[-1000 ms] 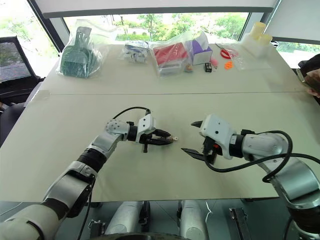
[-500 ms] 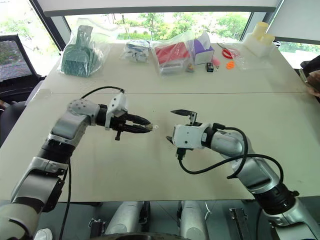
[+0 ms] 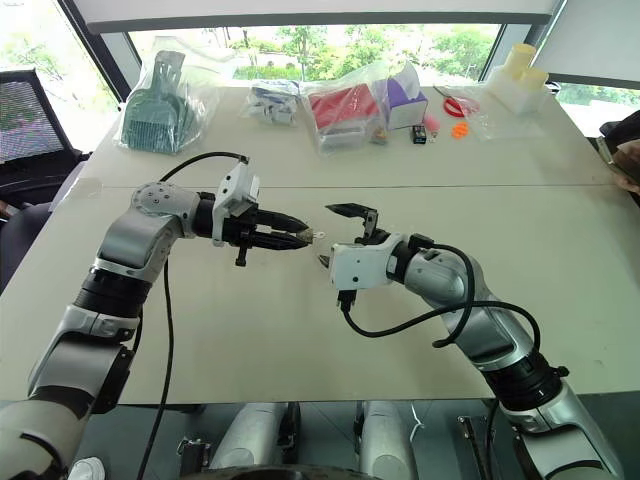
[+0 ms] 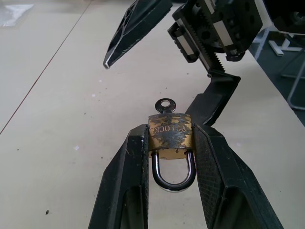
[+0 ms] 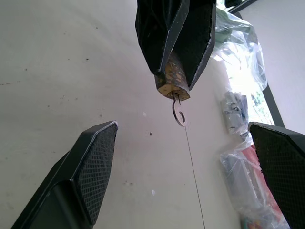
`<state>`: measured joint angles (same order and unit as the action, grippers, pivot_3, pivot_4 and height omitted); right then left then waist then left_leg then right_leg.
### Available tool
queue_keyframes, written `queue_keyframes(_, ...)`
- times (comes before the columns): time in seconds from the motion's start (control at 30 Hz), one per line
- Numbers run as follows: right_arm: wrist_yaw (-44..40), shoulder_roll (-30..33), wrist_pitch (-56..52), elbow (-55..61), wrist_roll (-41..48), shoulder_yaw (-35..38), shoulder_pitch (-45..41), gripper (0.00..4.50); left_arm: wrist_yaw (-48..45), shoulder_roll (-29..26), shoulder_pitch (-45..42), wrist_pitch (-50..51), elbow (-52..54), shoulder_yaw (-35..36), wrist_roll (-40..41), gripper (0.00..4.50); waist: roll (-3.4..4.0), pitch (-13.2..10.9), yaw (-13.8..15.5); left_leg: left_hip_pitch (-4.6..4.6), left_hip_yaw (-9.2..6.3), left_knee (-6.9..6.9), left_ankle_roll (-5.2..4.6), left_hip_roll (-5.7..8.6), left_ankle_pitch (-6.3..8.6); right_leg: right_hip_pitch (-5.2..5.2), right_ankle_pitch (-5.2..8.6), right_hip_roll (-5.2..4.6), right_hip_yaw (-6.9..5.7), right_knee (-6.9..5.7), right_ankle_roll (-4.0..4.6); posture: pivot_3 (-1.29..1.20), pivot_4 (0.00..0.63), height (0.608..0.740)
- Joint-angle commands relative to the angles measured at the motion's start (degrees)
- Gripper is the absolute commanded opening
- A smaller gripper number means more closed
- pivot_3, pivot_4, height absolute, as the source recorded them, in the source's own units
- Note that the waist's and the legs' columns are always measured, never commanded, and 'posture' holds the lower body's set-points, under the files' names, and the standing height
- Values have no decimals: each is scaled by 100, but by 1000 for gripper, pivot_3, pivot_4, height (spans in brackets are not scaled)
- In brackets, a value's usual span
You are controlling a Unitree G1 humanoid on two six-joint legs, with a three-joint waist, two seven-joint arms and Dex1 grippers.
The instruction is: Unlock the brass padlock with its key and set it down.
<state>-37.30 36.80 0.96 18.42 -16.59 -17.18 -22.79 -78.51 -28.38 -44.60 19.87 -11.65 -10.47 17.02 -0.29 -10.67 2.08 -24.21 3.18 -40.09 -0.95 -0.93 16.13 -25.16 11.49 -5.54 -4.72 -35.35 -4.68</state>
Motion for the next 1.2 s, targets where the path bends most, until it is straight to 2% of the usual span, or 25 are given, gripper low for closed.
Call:
queue_keyframes(0.03, 49, -71, 168, 28, -97, 71, -129, 2621, -24, 16, -94, -75, 80, 17, 73, 736, 0, 0, 0, 0, 0, 0, 0, 0, 0, 0, 0, 0, 0, 0, 0, 0, 150, 740)
queue_keyframes(0.2, -15, -102, 214, 9, -92, 111, -134, 20, -5, 37, -64, -159, 76, -23, 2, 736, 0, 0, -3, 0, 0, 0, 0, 0, 0, 0, 0, 0, 0, 0, 0, 0, 150, 740)
queue_keyframes(0.53, -541, -189, -5, -63, 299, 69, -300, 20, 231, 133, -59, -689, -61, -95, -271, 736, 0, 0, -1, 1, 1, 0, 0, 0, 0, 1, -1, 0, 0, 0, 0, 0, 150, 740)
queue_keyframes(0.87, -2083, -194, -1634, -354, 1503, 121, -1094, 20, 489, 275, -357, -3600, -858, -367, -1294, 736, 0, 0, 8, 3, 7, 0, 0, 0, 0, 2, -2, 0, 0, -1, 1, 0, 150, 740)
queue_keyframes(1.0, -2212, -242, -2121, -271, 1678, 188, -1239, 20, 546, 305, -424, -4040, -1140, -385, -1412, 736, 1, 0, 3, 3, 21, 0, 0, 0, 0, 2, -2, 0, 0, -1, 0, 0, 150, 740)
queue_keyframes(1.07, -1996, -328, -2027, -212, 1614, 282, -1244, 20, 548, 327, -426, -3869, -1220, -350, -1338, 736, 1, 0, 1, 3, 21, 0, 0, 0, 0, 2, -3, 0, -1, -1, -1, 0, 150, 740)
queue_keyframes(1.2, -1080, -7, 51, -677, 467, 134, -1167, 20, 259, 345, -441, -2069, -1028, -103, -535, 736, 1, 0, -2, 3, 24, 0, 0, 0, 0, 0, -3, 0, -1, -3, -4, 0, 150, 740)
